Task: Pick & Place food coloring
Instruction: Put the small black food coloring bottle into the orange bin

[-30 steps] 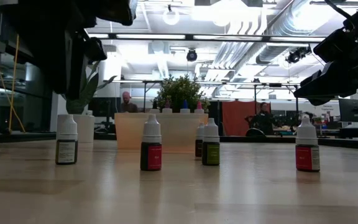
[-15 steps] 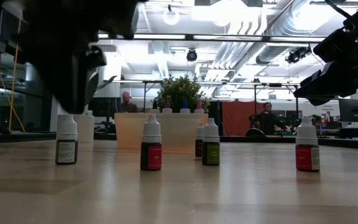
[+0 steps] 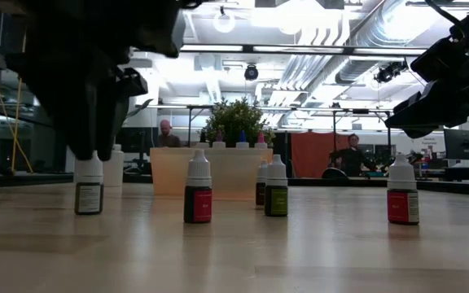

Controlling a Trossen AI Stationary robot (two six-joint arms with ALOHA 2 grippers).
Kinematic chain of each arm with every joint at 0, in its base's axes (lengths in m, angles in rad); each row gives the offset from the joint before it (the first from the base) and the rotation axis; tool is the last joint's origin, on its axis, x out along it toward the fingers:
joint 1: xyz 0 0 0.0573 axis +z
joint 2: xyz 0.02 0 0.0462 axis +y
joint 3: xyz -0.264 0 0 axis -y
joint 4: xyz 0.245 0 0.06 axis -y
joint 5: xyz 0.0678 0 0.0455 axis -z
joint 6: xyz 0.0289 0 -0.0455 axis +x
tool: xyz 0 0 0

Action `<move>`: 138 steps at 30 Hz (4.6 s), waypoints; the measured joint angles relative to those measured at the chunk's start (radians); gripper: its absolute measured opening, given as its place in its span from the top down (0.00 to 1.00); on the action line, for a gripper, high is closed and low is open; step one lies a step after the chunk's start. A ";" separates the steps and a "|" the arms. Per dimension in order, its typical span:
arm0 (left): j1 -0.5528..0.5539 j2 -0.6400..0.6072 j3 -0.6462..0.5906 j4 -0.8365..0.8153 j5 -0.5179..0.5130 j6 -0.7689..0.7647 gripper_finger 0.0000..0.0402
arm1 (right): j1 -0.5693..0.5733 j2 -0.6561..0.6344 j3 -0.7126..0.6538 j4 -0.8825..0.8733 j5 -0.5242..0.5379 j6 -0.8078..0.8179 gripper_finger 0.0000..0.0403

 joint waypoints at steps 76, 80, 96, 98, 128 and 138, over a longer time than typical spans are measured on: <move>0.040 0.125 0.122 -0.117 0.093 0.080 0.73 | 0.000 0.000 0.000 -0.001 0.001 0.000 1.00; 0.040 0.125 0.122 -0.119 0.093 0.096 0.77 | 0.000 0.000 0.000 -0.001 0.001 0.000 1.00; 0.062 0.121 0.158 -0.178 0.124 0.184 0.91 | 0.000 0.000 0.000 0.000 0.001 0.000 1.00; 0.072 0.121 0.193 -0.215 0.124 0.220 0.91 | 0.000 0.000 0.000 0.000 0.001 0.000 1.00; 0.180 0.086 0.651 -0.553 0.214 1.056 0.92 | 0.000 0.000 0.000 0.000 0.001 0.000 1.00; 0.278 0.086 0.651 -0.554 -0.053 1.068 0.92 | 0.000 0.000 0.000 0.000 0.001 0.000 1.00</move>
